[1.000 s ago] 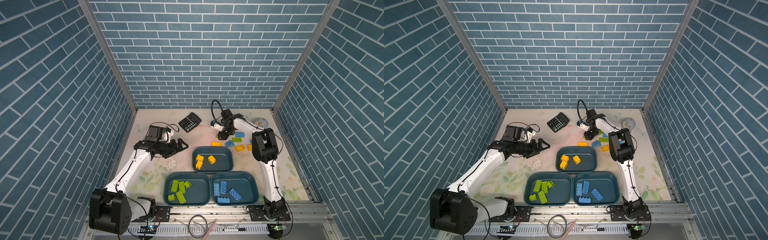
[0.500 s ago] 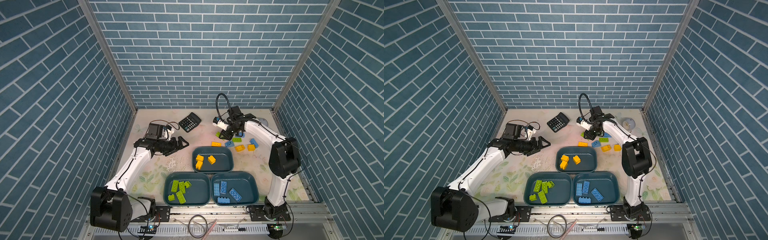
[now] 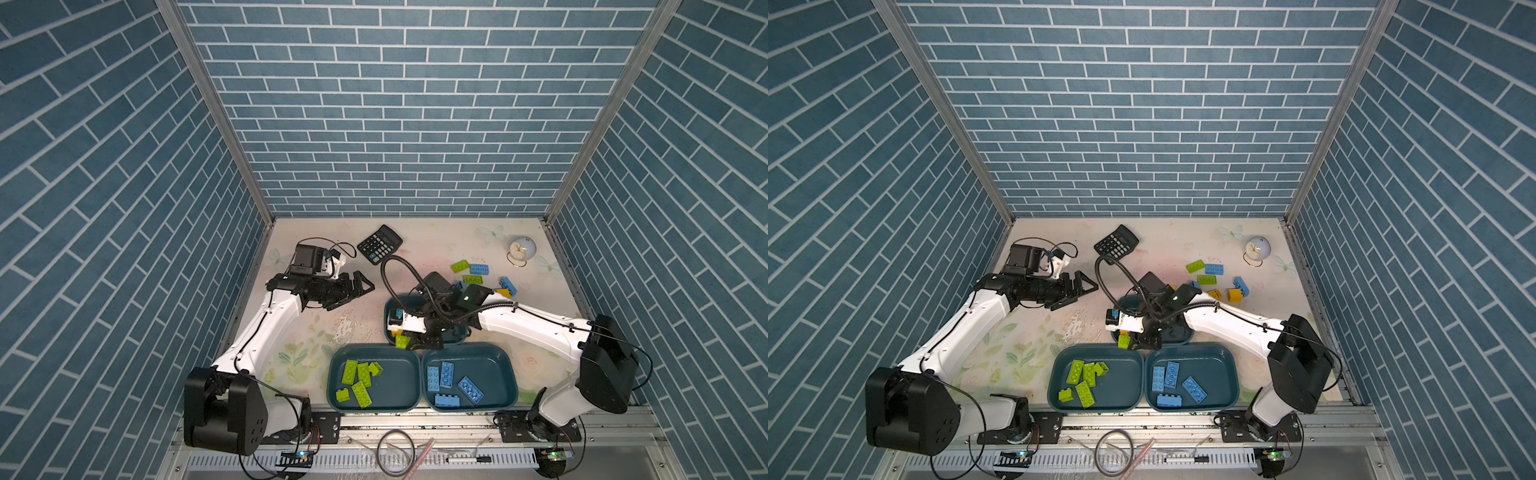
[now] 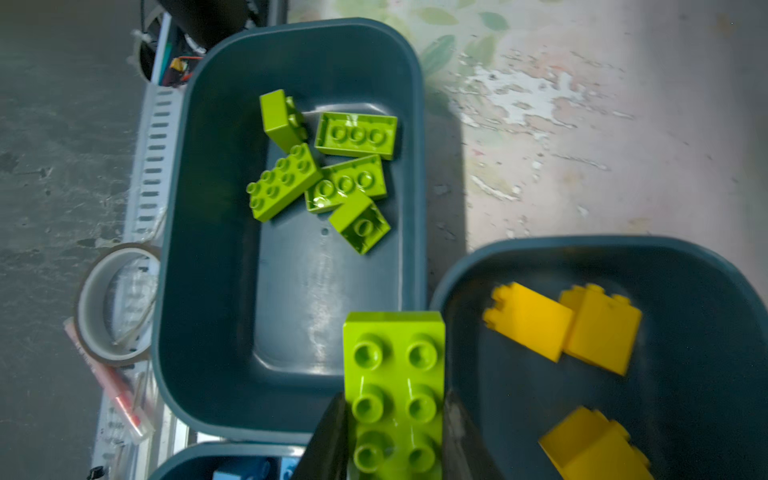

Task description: Sort the legos into containers by color

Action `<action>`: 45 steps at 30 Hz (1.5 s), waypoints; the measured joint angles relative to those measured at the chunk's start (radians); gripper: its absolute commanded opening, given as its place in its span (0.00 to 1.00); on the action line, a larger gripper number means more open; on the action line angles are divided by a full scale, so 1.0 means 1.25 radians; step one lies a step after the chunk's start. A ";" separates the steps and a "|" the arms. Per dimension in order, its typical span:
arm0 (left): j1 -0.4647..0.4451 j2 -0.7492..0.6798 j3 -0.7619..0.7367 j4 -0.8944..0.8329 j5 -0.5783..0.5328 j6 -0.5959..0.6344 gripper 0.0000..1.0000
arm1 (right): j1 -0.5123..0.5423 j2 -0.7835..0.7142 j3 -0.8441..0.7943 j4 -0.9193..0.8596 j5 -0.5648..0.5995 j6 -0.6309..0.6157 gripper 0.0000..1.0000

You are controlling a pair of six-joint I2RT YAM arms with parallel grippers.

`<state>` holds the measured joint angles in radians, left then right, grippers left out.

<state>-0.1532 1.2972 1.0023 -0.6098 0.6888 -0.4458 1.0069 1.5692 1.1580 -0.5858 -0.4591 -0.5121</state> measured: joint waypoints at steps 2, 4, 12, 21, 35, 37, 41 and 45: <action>0.000 0.003 0.000 -0.001 -0.003 0.002 1.00 | 0.044 0.012 -0.001 0.025 0.003 0.004 0.31; 0.000 0.003 -0.002 -0.001 -0.006 0.002 1.00 | 0.081 0.030 0.002 0.042 0.004 0.008 0.37; 0.000 0.001 -0.016 0.004 -0.012 -0.002 1.00 | 0.131 0.075 0.008 0.081 0.024 0.018 0.67; 0.001 -0.008 -0.022 0.004 -0.009 -0.002 1.00 | -0.102 -0.058 0.009 0.037 0.002 0.030 0.68; 0.001 0.008 -0.017 0.003 0.010 -0.007 1.00 | -0.436 0.206 0.250 -0.028 0.054 0.021 0.68; 0.001 0.014 -0.014 0.001 0.010 -0.007 1.00 | -0.456 0.267 0.296 -0.033 0.058 0.012 0.68; 0.001 0.020 -0.012 0.001 0.010 -0.007 1.00 | -0.475 0.374 0.384 -0.075 0.063 -0.017 0.69; 0.001 0.020 -0.012 0.001 0.009 -0.007 1.00 | -0.474 0.461 0.475 -0.127 0.050 -0.059 0.68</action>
<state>-0.1524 1.3224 0.9878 -0.6090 0.7006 -0.4545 0.4141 2.1456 1.7523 -0.7448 -0.3969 -0.5854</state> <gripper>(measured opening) 0.996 0.686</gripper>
